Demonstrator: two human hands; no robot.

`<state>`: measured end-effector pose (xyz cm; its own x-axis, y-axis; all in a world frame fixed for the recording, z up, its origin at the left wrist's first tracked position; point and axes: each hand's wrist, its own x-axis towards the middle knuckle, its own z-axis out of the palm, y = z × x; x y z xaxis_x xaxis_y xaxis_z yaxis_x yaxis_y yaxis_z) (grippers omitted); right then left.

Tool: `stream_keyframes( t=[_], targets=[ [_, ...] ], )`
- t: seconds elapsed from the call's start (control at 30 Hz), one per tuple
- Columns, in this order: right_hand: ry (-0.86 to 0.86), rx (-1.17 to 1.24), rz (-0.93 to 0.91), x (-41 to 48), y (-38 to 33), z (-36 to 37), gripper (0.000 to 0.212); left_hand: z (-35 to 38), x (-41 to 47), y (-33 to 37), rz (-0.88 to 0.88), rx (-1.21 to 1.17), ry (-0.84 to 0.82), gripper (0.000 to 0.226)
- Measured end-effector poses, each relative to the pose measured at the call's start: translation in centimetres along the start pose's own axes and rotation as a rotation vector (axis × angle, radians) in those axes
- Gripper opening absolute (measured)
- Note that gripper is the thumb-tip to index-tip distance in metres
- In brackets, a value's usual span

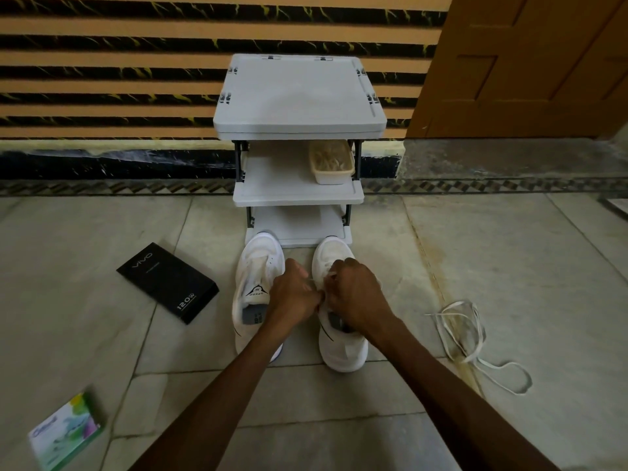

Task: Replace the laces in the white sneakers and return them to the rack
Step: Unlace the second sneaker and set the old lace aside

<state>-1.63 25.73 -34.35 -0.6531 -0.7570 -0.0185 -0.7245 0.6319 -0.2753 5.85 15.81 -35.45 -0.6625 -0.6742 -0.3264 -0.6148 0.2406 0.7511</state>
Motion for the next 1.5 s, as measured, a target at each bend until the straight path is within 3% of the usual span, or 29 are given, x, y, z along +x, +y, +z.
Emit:
stream_keyframes(
  t=[0.07, 0.13, 0.23, 0.3, 0.5, 0.6, 0.73, 0.83, 1.03, 1.2, 1.27, 1.33, 1.43, 1.5],
  targets=[
    [-0.046, -0.091, 0.025, -0.1, 0.0, 0.1, 0.035, 0.0, 0.0, -0.2, -0.020, -0.057, -0.012, 0.046],
    [-0.034, 0.077, 0.078, -0.4, 0.6, -0.1, 0.030, 0.0, 0.1, -0.4, -0.028, -0.073, -0.014, 0.046],
    [0.203, 0.469, 0.210, -0.8, 2.2, -0.5, 0.007, 0.0, 0.1, -0.4, -0.015, -0.102, -0.020, 0.043],
    [0.317, 0.748, 0.374, -0.7, 3.4, -0.6, 0.010, 0.1, 0.1, -0.5, 0.002, -0.095, -0.021, 0.041],
    [0.226, 1.661, 0.802, -0.4, 3.6, -1.0, 0.021, 0.5, 0.0, -0.1, 0.060, 0.054, -0.011, 0.038],
    [0.212, 2.040, 0.754, -0.1, 3.4, -0.8, 0.025, 0.7, -0.4, 0.0, 0.109, 0.142, 0.010, 0.028],
    [0.234, 2.224, 0.639, 0.2, 2.3, -0.5, 0.024, 1.0, -0.7, 0.3, 0.141, 0.195, 0.065, 0.027],
    [0.197, 2.062, 0.624, 0.4, 2.7, -0.8, 0.029, 0.8, -0.7, 0.2, 0.113, 0.191, 0.097, 0.026],
    [0.308, 1.312, 0.453, 0.0, 5.0, -1.3, 0.028, 1.1, -1.4, -0.1, 0.200, 0.199, 0.120, 0.012],
    [0.216, 0.315, 0.519, -0.9, 5.1, -1.2, 0.031, 2.0, -1.9, -0.3, 0.431, 0.258, 0.081, 0.039],
    [0.227, 0.059, 0.486, -1.9, 4.6, -1.2, 0.036, 2.3, -1.8, -0.3, 0.462, 0.320, 0.074, 0.041],
    [0.209, 0.087, 0.383, -2.7, 4.0, -1.2, 0.030, 2.5, -1.8, -0.1, 0.463, 0.402, 0.073, 0.043],
    [0.024, 0.222, 0.347, -3.5, 3.0, -1.1, 0.016, 2.8, -1.8, 0.4, 0.443, 0.536, 0.063, 0.053],
    [0.036, 0.176, 0.338, -3.8, 2.4, -0.7, 0.013, 2.9, -1.7, 0.6, 0.435, 0.562, 0.056, 0.054]
  ],
)
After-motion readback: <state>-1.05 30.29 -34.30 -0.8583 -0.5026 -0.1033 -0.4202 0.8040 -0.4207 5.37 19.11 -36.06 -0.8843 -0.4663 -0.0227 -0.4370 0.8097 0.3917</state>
